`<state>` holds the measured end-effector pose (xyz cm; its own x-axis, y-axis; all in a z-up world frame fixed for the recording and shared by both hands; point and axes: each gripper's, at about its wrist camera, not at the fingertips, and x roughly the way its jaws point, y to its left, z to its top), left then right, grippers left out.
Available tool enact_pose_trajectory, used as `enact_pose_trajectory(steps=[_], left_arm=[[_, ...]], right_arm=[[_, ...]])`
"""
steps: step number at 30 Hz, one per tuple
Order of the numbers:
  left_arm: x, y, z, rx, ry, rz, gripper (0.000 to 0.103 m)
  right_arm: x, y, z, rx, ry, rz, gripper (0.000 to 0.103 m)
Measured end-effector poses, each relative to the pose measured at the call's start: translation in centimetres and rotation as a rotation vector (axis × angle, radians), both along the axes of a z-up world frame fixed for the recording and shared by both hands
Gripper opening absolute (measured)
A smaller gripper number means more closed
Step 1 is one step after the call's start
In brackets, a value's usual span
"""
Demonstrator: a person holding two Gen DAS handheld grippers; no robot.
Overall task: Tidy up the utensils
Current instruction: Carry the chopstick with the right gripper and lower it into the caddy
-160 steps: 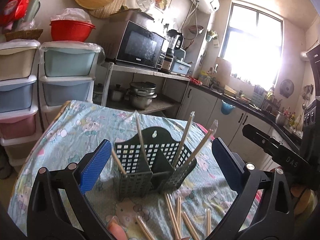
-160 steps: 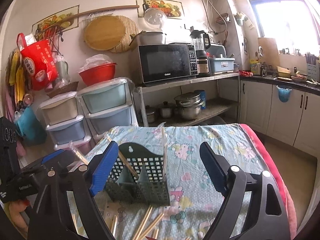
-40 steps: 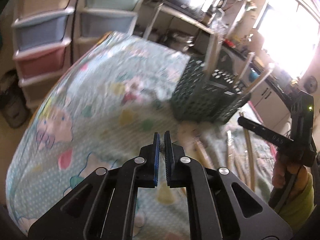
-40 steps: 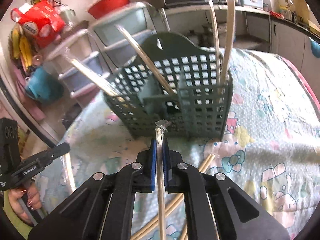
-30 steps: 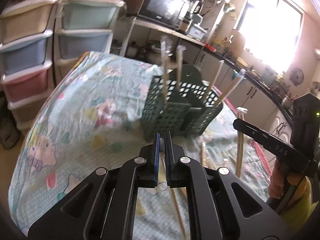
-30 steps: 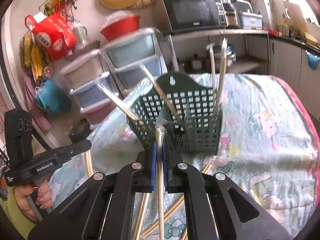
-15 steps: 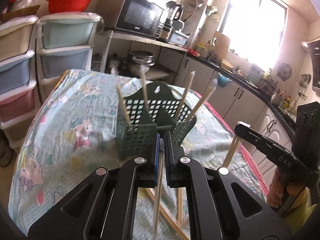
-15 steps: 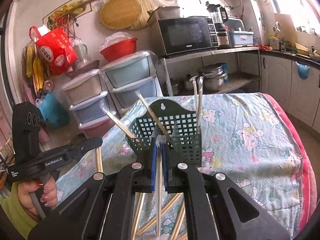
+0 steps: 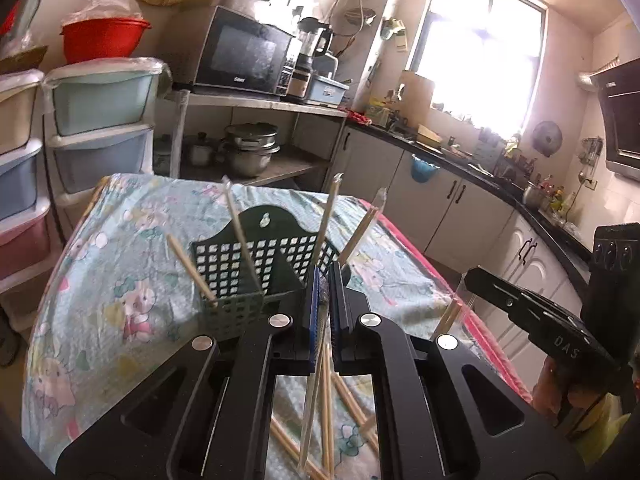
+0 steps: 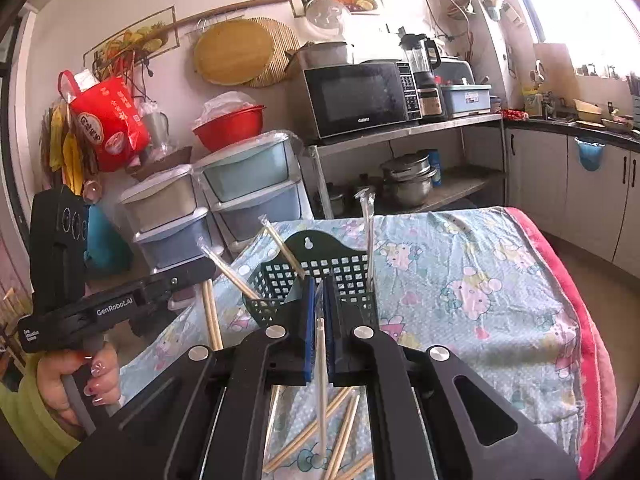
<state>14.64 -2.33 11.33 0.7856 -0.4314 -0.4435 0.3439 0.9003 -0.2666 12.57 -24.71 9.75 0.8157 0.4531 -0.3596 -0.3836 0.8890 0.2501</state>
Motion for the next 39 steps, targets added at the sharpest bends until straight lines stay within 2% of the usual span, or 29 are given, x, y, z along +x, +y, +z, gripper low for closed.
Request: enact_pose_trajectory(steps=[18, 29, 39], left_arm=[[1.1, -2.3, 4.5, 0.005, -0.119, -0.054, 0.003], [2.3, -3.4, 7.6, 0.007, -0.197, -0.067, 0.003], [3.6, -2.9, 10.0, 0.014, -0.248, -0.055, 0.002]], right_arm=[[-0.7, -0.8, 3.4, 0.010, -0.108, -0.034, 0.005], [-0.7, -0.2, 6.8, 0.014, -0.195, -0.021, 0.005], [0.2, 0.8, 9.7, -0.004, -0.260, -0.012, 0.005]])
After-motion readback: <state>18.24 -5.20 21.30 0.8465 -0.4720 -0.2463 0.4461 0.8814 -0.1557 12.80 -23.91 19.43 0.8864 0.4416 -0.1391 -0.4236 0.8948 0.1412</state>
